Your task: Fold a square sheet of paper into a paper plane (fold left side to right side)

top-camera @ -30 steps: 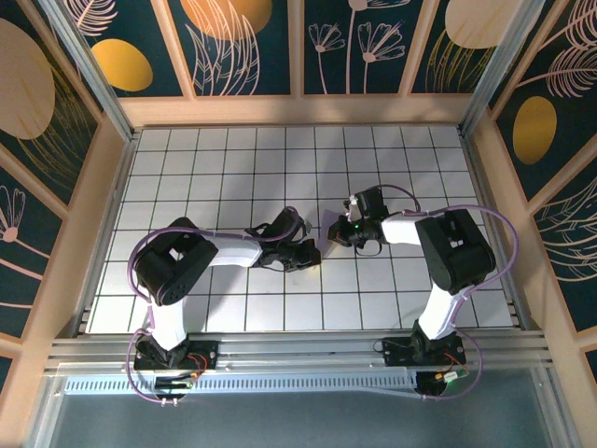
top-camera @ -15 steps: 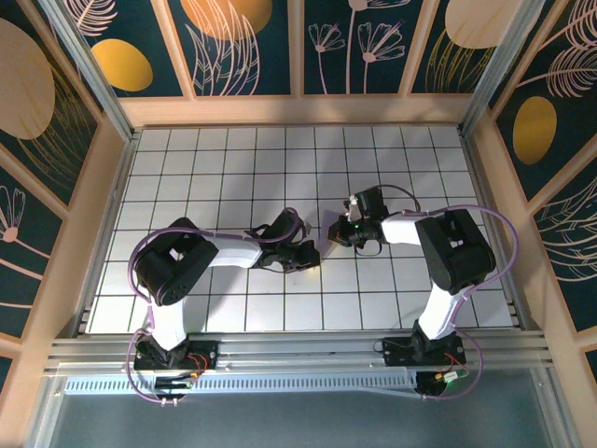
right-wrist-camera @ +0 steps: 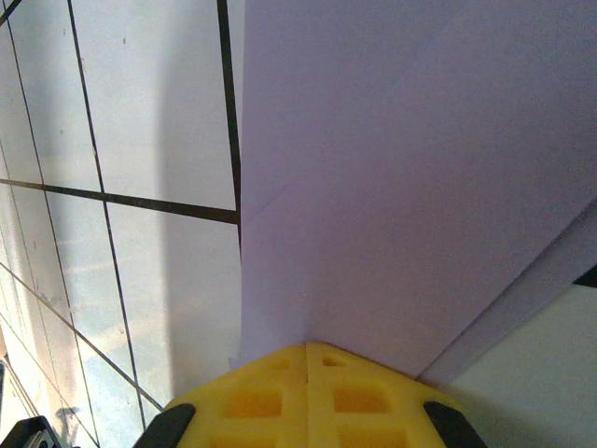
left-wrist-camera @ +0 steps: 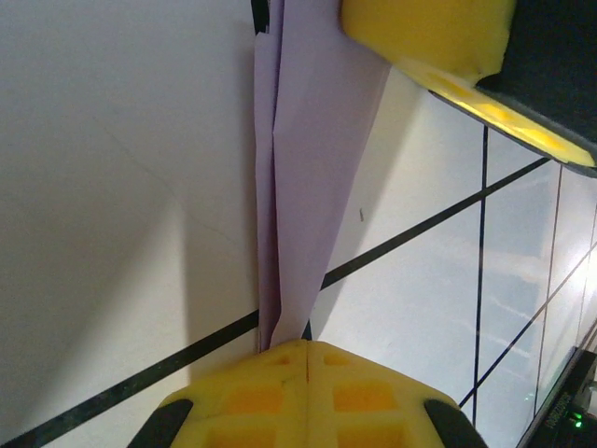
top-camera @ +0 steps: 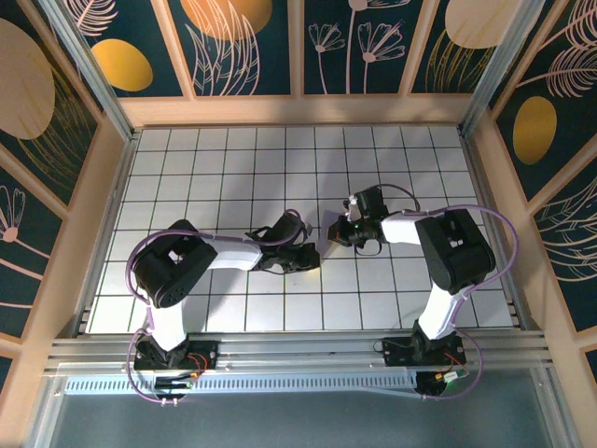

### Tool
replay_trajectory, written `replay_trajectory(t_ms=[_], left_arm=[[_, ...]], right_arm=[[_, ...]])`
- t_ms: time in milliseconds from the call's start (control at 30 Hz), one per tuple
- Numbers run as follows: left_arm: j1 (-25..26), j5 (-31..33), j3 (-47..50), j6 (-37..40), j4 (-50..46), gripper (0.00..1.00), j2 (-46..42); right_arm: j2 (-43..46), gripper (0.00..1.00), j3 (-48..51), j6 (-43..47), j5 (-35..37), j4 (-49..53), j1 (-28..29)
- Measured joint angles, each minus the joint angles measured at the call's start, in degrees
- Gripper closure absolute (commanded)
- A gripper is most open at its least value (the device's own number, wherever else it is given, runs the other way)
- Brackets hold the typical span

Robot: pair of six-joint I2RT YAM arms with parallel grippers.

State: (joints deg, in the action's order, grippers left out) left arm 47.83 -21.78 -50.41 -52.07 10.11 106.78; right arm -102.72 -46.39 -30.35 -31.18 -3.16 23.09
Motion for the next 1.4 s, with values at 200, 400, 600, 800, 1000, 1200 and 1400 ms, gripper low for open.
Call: replay_trajectory(t_ms=[200,400,600,800,1000,1200,1400], left_arm=[[0.3,0.5,1.1,1.8,-0.5,1.0,-1.2],[0.9,0.7,3.5,3.0,-2.0,1.0,-3.7],[0.6,0.6,6.0,2.9,-4.4,1.0,-7.3],[-1.1,-1.0,4.9,2.3,-3.7,1.0,-9.7],[-1.4,-3.1,-2.9,2.3,-1.8,1.0,-2.9],[-1.6,-3.7,-8.5,2.4,-1.4,1.0,3.4],[-2.3,-3.5,-10.5,2.6,-1.3,1.0,4.9]], right_arm=[[0.0,1.0,0.0,0.0,0.0,0.1,0.0],[0.0,1.0,-0.1,0.0,0.0,0.2,0.0],[-0.1,1.0,-0.3,0.0,0.0,0.5,0.0],[-0.1,1.0,-0.4,0.0,0.0,0.7,0.0],[-0.2,1.0,-0.6,0.0,0.0,0.9,0.0],[-0.4,1.0,-0.8,0.0,-0.2,1.1,0.0],[-0.4,1.0,-0.8,0.0,-0.3,1.1,0.0]])
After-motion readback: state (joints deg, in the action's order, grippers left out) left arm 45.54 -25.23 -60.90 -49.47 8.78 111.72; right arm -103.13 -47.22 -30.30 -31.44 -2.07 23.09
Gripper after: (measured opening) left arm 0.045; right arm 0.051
